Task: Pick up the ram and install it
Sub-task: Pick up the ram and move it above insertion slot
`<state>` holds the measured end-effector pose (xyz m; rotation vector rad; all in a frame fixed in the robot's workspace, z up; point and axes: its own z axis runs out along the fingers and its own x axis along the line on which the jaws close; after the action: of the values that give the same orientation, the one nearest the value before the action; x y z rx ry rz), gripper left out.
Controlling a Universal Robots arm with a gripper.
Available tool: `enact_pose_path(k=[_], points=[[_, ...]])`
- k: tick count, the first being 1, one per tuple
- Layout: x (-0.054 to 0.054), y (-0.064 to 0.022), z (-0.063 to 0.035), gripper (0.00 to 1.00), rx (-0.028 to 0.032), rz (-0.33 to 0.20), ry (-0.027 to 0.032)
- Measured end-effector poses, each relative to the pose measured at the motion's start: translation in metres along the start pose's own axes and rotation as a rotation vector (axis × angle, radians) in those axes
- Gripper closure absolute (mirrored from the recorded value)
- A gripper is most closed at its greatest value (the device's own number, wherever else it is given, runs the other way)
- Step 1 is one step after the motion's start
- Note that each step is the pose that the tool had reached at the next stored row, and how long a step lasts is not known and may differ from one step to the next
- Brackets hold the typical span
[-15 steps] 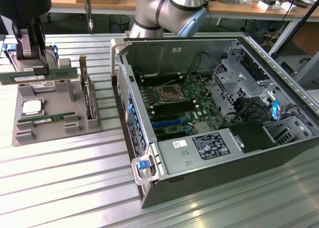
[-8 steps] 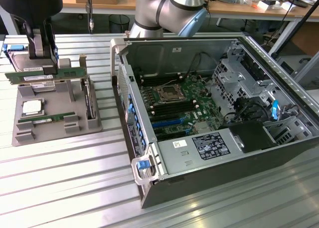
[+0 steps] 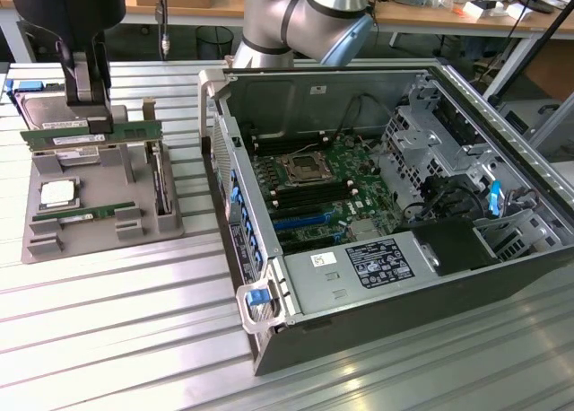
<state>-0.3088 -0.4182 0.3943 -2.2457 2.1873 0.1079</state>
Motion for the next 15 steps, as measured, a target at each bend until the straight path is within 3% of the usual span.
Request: enact_pose_path(k=[15], points=[[0.001,-0.0211,-0.001,0.88,0.0,0.0,0.0013]])
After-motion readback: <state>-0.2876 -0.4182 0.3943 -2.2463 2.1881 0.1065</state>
